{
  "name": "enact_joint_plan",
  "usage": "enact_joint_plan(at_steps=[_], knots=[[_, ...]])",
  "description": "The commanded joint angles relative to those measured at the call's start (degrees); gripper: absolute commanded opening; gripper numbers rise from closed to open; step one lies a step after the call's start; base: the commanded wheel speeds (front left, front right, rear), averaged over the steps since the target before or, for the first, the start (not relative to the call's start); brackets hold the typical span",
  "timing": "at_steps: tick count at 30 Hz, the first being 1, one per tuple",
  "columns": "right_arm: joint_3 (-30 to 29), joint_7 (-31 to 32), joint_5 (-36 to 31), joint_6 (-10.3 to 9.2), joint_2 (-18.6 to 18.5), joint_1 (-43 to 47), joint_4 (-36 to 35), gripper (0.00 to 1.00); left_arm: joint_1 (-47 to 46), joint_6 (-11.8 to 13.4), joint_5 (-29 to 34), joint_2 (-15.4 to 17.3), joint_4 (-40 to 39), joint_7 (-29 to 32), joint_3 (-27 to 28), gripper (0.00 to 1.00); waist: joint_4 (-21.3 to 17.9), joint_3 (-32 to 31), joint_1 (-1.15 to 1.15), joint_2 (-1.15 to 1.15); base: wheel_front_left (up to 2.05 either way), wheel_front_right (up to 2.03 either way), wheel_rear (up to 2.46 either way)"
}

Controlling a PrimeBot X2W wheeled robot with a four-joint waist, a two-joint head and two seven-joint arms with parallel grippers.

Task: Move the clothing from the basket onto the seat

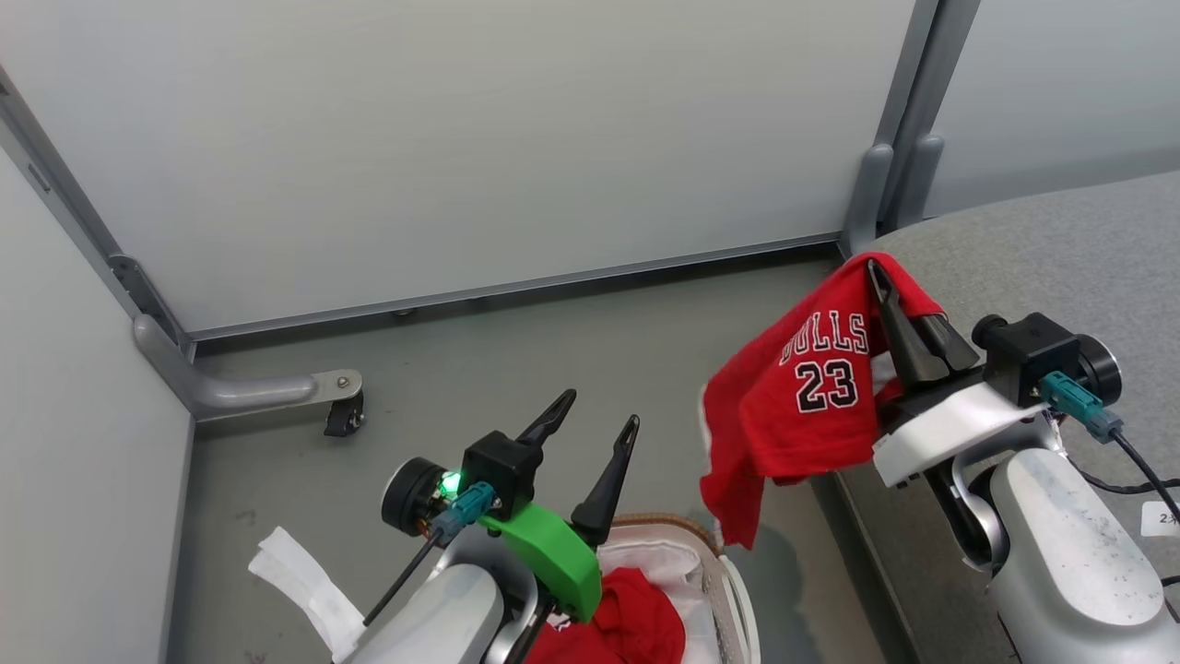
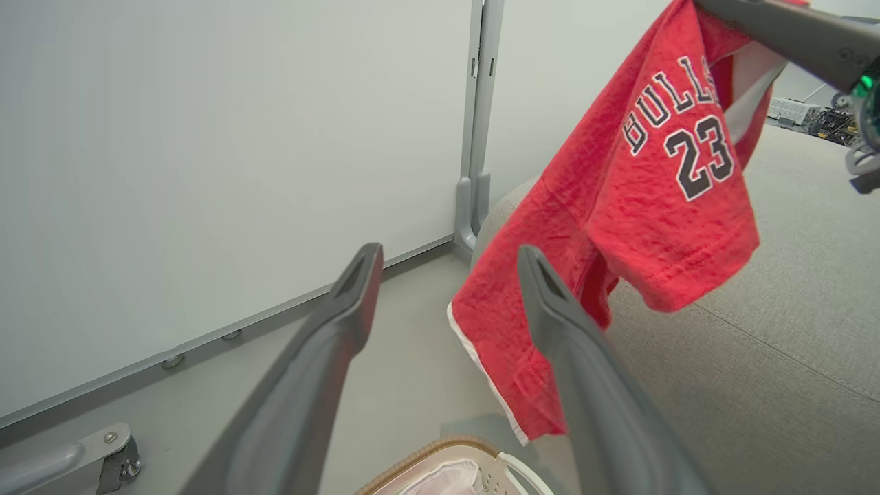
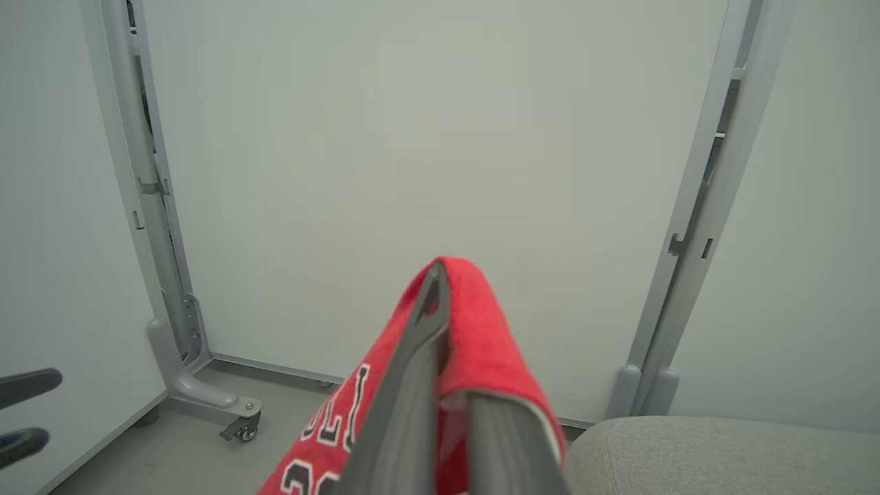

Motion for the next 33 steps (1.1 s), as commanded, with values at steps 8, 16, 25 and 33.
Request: enact_joint_plan(at_steps=[8, 16, 25, 33], knots=[[-0.23, -0.14, -0.80, -0.06, -0.99, -1.19, 0.74, 0.00, 3.16, -1.20, 2.90, -1.37, 0.01, -0.12, 3.36, 1.00, -0.86, 0.43, 0.00, 0.00, 0.00, 0.00, 0.00], [0.77, -0.14, -1.24, -0.06, -3.98, -3.08, 1.16, 0.00, 4.21, -1.67, 4.56, -1.99, -0.46, -0.12, 5.24, 1.00, -4.76, 1.38, 0.00, 0.00, 0.00, 0.00, 0.00], [1.73, -0.14, -1.06, -0.06, -8.63, -6.08, 1.32, 0.00, 3.53, -2.12, 6.92, -2.27, -1.38, -0.13, 6.04, 1.00, -12.76, 4.94, 0.00, 0.00, 0.00, 0.00, 0.00], [0.96, -0.14, -0.24, -0.06, -10.05, -8.03, 1.91, 0.00, 1.64, -2.62, 6.89, -2.26, -2.40, -0.13, 4.21, 1.00, -18.18, 7.96, 0.00, 0.00, 0.00, 0.00, 0.00]])
